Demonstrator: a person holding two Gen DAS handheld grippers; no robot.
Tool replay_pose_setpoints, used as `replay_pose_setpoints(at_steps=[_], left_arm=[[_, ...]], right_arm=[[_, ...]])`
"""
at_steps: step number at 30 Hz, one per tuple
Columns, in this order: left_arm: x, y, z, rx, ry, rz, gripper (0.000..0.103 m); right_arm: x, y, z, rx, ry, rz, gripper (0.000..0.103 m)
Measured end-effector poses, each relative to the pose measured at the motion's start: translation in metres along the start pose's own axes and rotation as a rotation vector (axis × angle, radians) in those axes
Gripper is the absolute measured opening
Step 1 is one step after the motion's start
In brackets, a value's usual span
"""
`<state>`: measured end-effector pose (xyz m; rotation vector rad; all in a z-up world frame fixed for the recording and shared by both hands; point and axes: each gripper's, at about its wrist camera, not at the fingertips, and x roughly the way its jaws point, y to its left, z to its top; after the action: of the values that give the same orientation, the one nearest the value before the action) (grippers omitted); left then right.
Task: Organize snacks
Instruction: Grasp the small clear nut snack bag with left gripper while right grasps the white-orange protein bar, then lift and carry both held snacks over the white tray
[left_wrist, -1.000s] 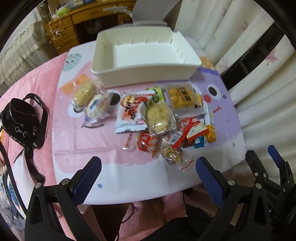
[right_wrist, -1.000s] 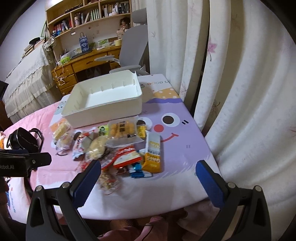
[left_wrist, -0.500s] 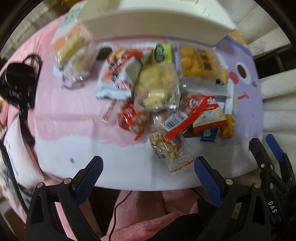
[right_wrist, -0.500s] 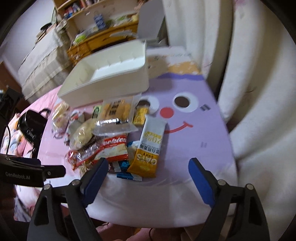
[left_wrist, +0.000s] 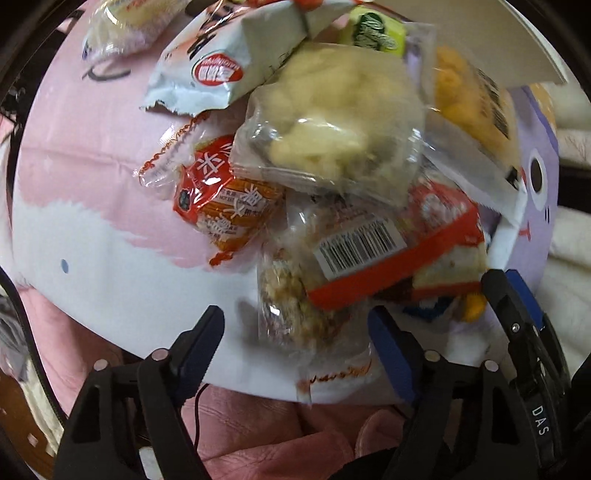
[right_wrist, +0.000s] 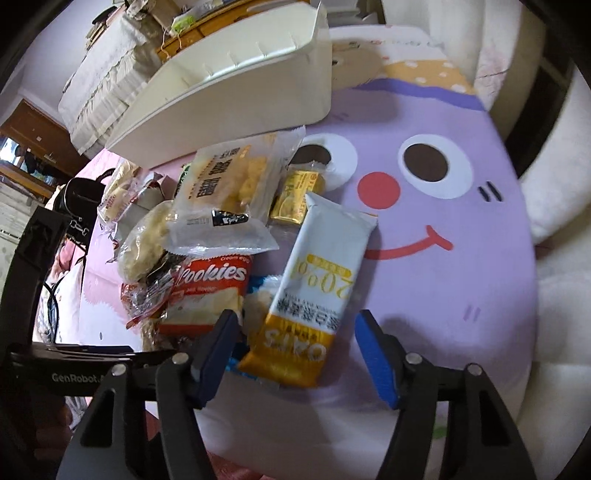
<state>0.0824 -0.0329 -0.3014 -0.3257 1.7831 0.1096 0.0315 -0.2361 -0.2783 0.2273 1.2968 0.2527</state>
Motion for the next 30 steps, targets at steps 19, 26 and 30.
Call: replay_pose_setpoints(at_steps=[19,26,30], left_arm=[[0.031,0.022,-0.003,-0.142,0.151,-0.041,0.033],[0.018,0.042,-0.025,-0.171,0.097,-0.060,0.030],[0.004,0.049,-0.041,-0.174,0.067,-0.071,0.030]], right_arm=[[0.016,-0.020,0.029,0.001,0.081,-0.023,0.039],[0.006,-0.034,0.029,0.044,0.081,-0.026,0.038],[-0.005,-0.040,0.030,0.069,0.068,-0.026,0.038]])
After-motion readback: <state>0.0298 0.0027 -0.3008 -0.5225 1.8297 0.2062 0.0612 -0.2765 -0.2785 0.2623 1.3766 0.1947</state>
